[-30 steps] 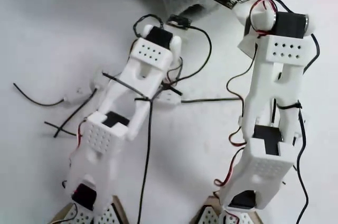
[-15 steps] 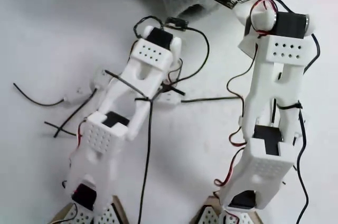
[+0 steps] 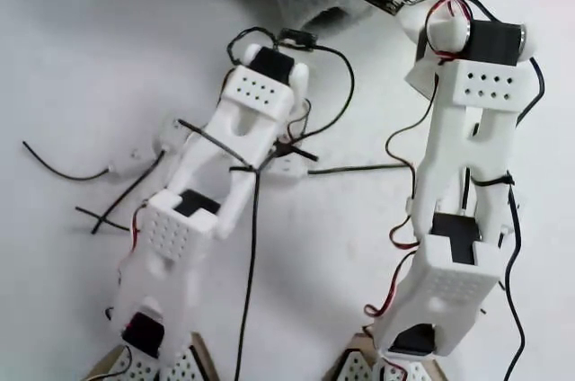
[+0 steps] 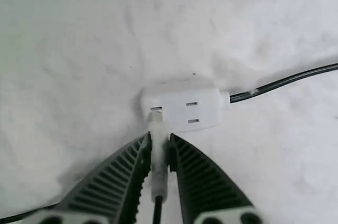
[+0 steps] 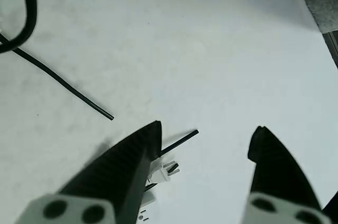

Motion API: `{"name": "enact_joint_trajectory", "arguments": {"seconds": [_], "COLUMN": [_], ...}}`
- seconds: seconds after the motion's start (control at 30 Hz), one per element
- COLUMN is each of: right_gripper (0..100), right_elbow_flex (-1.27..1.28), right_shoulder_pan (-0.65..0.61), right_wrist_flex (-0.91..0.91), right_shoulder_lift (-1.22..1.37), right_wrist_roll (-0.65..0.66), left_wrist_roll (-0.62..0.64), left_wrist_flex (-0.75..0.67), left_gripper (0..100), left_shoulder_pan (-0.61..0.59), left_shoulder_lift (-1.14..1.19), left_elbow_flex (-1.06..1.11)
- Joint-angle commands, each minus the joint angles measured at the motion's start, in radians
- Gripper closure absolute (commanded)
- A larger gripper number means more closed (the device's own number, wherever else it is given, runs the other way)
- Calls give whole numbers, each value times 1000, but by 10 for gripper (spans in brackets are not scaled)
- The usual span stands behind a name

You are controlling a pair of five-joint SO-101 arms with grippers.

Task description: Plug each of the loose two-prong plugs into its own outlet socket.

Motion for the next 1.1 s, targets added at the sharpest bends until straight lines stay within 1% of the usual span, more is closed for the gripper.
{"name": "enact_joint_trajectory", "arguments": {"seconds": [0.0, 0.47, 0.6, 0.83, 0.97, 1.07], "right_gripper": [733, 733, 733, 733, 733, 733], "right_elbow_flex": [-3, -3, -3, -3, -3, -2], "right_shoulder_pan": [7, 7, 7, 7, 7, 7], "right_wrist_flex": [-10, -10, -10, -10, -10, -10], "right_shoulder_lift": [-51, -51, -51, -51, -51, -51], "right_wrist_roll": [8, 8, 8, 8, 8, 8], "left_wrist_roll": [11, 57, 132, 143, 193, 195], "left_wrist_flex": [11, 9, 6, -17, -37, -37], "left_gripper": [973, 973, 972, 972, 972, 972], "left_shoulder_pan": [5, 5, 5, 5, 2, 2], "left_shoulder_lift": [-5, -8, -15, -10, -7, -7], "left_elbow_flex": [0, -11, -14, -14, -14, -14]}}
